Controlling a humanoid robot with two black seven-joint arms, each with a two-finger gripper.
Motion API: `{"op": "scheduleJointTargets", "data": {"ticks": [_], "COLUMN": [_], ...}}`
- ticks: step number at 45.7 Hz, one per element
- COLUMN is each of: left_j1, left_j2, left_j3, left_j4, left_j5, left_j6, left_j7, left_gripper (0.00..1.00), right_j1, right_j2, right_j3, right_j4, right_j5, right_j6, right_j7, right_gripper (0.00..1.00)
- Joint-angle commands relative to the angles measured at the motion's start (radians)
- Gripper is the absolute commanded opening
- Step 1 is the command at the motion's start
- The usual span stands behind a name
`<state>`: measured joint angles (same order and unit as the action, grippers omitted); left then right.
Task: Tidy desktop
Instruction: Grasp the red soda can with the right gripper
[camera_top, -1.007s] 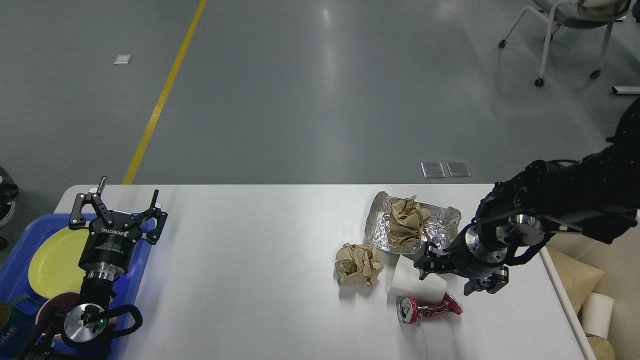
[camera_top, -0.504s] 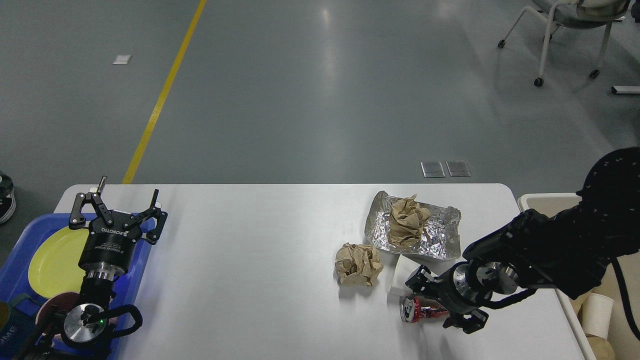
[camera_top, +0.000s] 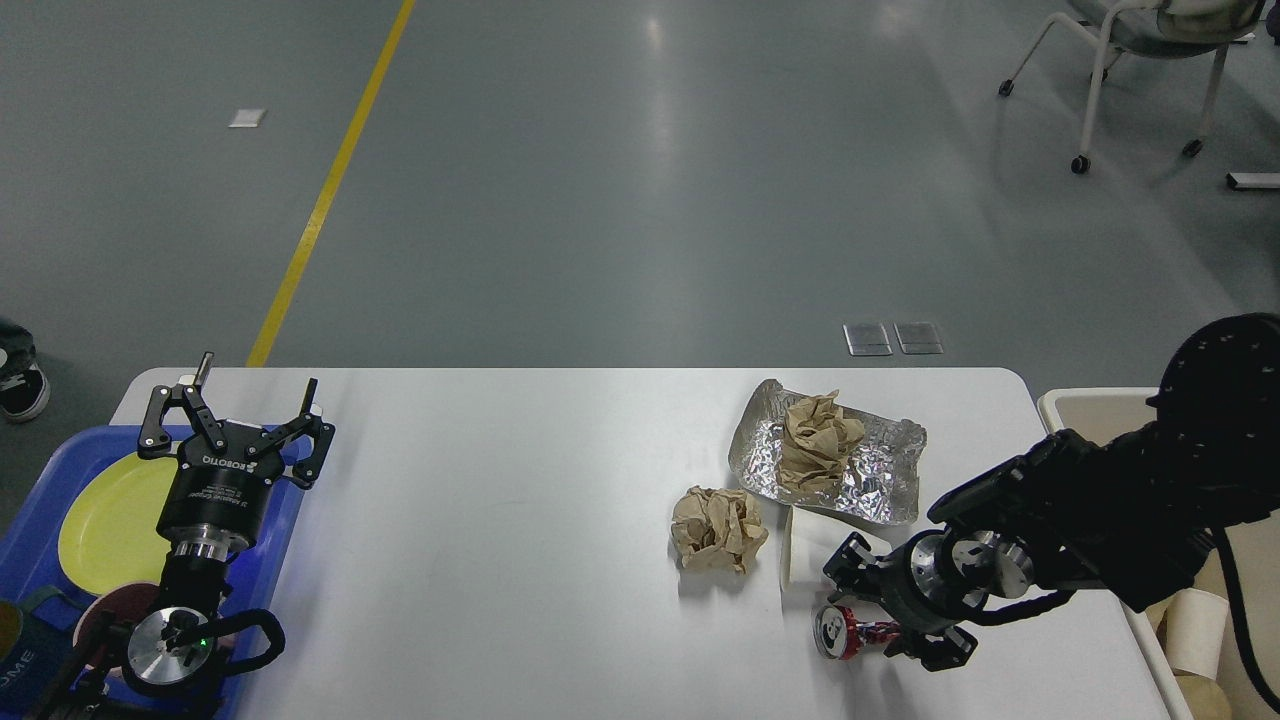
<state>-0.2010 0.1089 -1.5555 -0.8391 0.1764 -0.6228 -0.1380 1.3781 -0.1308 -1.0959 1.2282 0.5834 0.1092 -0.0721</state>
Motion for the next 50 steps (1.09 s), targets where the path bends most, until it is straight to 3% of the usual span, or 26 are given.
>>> {"op": "scheduleJointTargets", "data": {"ticks": [1, 19, 21, 27, 31, 35, 50], "left_j1": [0.0, 0.0, 0.0, 0.0, 0.0, 0.0, 0.0], "left_j2": [0.0, 0.0, 0.0, 0.0, 0.0, 0.0, 0.0], "left_j3": [0.0, 0.0, 0.0, 0.0, 0.0, 0.0, 0.0], "left_j4": [0.0, 0.0, 0.0, 0.0, 0.0, 0.0, 0.0], "left_j5": [0.0, 0.0, 0.0, 0.0, 0.0, 0.0, 0.0], "left_j6": [0.0, 0.0, 0.0, 0.0, 0.0, 0.0, 0.0], "left_j7": [0.0, 0.0, 0.0, 0.0, 0.0, 0.0, 0.0], "left_gripper": [0.96, 0.96, 0.96, 0.96, 0.96, 0.96, 0.96], "right_j1": [-0.014, -0.071, -0.073, -0.073, -0.073, -0.068, -0.033], "right_j2": [0.003, 0.017, 0.017, 0.019, 0.019, 0.016, -0.015], "right_j3": [0.002, 0.008, 0.008, 0.007, 0.008, 0.007, -0.004], "right_j4": [-0.004, -0.042, -0.044, -0.042, -0.042, -0.039, 0.002], "right_j5": [0.001, 0.003, 0.004, 0.004, 0.004, 0.007, 0.019], "right_j6": [-0.022, -0.065, -0.065, -0.06, -0.062, -0.057, -0.031], "right_j7": [0.0, 0.0, -0.001, -0.001, -0.001, -0.003, -0.032], "right_gripper": [0.76, 0.75, 0.68, 0.32, 0.24, 0.0, 0.0]}}
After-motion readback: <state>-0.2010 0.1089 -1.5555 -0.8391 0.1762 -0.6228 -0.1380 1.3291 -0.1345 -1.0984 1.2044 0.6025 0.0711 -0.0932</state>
